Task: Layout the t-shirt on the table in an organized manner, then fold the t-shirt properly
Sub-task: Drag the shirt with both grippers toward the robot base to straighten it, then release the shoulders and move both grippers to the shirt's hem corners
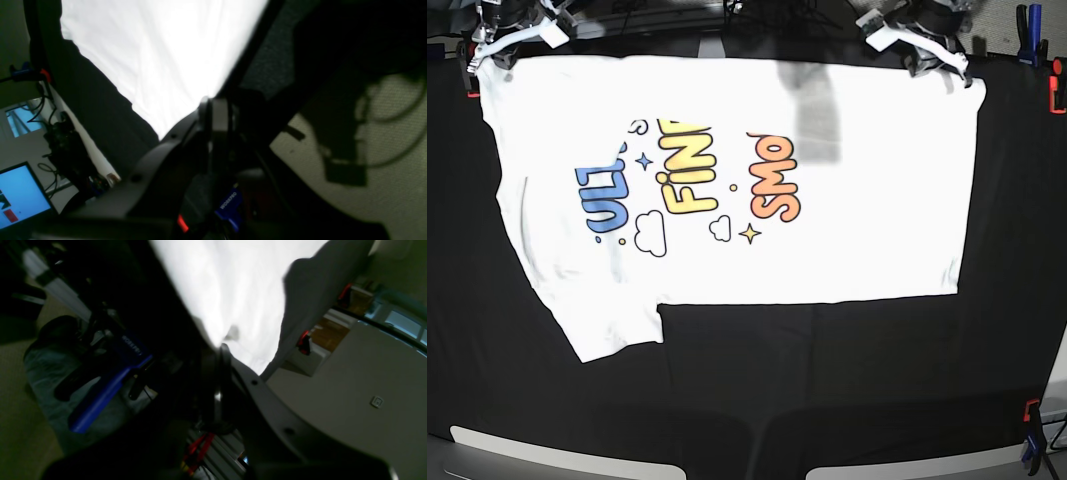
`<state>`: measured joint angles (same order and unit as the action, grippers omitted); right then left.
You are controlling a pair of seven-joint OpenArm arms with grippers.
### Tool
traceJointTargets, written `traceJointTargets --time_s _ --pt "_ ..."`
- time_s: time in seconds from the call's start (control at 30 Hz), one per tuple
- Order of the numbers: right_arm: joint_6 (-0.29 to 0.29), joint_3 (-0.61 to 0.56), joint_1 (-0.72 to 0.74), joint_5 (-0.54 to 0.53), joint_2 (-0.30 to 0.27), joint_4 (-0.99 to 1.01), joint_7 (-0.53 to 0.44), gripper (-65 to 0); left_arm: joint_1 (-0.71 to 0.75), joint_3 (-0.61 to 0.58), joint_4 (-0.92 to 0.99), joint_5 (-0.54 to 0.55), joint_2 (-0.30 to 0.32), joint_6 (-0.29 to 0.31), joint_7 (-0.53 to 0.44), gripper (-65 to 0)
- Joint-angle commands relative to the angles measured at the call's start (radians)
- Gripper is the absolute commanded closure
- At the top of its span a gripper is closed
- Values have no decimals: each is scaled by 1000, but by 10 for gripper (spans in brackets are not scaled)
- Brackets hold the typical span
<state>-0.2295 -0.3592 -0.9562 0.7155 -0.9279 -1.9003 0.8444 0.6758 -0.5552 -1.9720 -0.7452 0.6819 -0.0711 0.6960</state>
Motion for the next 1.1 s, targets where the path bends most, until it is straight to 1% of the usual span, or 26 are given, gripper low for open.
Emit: traceJointTargets --time_s 0.0,0.27,0.47,0.5,0.57,0.6,0.63,0.67,0.73,0.8,0.9,0.93,0.97,1.0,1.03,1.07 --pt "-18 6 -8 19 -14 -13 21 0 8 3 -18 -14 12 -16 -7 0" --pt "-18 6 -8 19 -14 -13 44 0 8 4 -18 -14 15 -16 0 0" --pt "-18 6 -8 19 -14 -13 89 0 8 4 -18 -13 14 -16 0 0" --pt "-18 6 -8 19 -14 -13 89 -29 8 4 -18 -12 14 -17 0 -36" --pt "-19 6 -8 19 -14 -13 89 -159 8 4 -18 9 14 -20 0 -150" --pt "-28 6 -8 18 -14 -13 92 -216 8 4 -18 24 14 -24 2 -194" --pt "-47 6 -8 19 -14 -13 92 -259 8 4 -18 40 14 -24 8 -216" --pt "-67 6 -8 19 -14 -13 99 -285 8 4 -18 51 13 -24 20 -220" --pt "-93 6 -9 19 -14 -13 113 -291 8 4 -18 71 14 -24 61 -220" --pt "-93 5 -16 19 -14 -14 111 -291 9 4 -18 74 14 -24 116 -220" --pt "-93 4 -66 32 -14 -20 80 -291 9 4 -18 73 14 -27 218 -220" --pt "-93 3 -93 60 -14 -24 72 -291 10 4 -18 73 14 -41 255 -220" --pt "-94 0 -121 90 -14 -30 71 -291 12 4 -18 67 14 -71 294 -220" --pt "-108 -4 -148 119 -14 -38 71 -291 12 4 -18 43 14 -104 349 -220" --pt "-135 -10 -171 142 -14 -49 70 -291 11 4 -18 -4 14 -141 428 -220" --pt "-171 -13 -188 154 -14 -62 71 -291 10 4 -18 -74 14 -171 513 -220"
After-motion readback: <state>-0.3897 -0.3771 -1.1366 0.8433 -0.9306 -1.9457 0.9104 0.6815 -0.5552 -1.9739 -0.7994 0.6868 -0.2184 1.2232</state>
